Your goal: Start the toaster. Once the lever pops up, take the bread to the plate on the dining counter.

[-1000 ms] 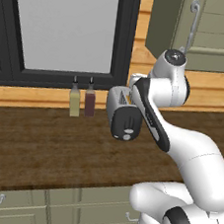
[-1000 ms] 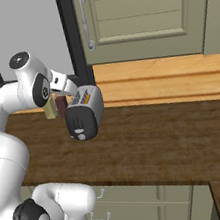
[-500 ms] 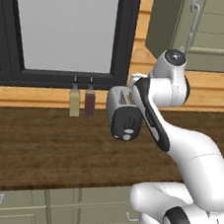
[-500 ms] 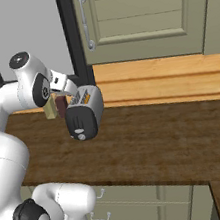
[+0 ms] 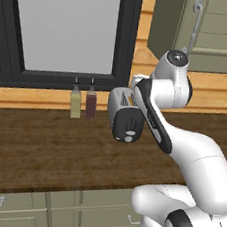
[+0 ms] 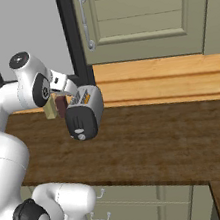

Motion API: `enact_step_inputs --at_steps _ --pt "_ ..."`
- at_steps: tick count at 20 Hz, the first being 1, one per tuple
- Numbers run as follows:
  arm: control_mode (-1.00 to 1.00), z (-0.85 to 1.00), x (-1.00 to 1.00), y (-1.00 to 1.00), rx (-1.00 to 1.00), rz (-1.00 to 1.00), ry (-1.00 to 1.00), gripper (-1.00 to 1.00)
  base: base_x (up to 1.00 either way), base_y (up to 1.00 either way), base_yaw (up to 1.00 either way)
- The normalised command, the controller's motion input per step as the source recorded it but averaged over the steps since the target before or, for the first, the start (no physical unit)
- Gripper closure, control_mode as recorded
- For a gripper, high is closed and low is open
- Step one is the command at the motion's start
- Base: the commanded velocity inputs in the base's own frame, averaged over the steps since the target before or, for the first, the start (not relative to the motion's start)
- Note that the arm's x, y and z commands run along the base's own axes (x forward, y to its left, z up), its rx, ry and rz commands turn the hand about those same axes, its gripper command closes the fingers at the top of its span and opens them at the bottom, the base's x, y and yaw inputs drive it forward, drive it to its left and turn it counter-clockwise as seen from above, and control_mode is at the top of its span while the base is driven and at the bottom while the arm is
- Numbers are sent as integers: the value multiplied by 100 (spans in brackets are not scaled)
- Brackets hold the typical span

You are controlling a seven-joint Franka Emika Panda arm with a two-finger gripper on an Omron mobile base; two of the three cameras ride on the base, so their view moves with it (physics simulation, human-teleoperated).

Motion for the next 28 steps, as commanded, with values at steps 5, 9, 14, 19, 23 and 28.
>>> enact_step_inputs --at_steps 5,9,14,19,23,28 --pt "-100 0 0 0 0 0 0 -100 0 0 0" --pt "-100 0 0 0 0 0 0 -100 0 0 0" --pt "-100 0 0 0 0 0 0 -100 0 0 0" --pt "-100 0 0 0 0 0 0 -100 0 0 0" --pt "-100 0 0 0 0 0 0 -100 0 0 0" --pt "-100 0 0 0 0 0 0 -100 0 0 0"
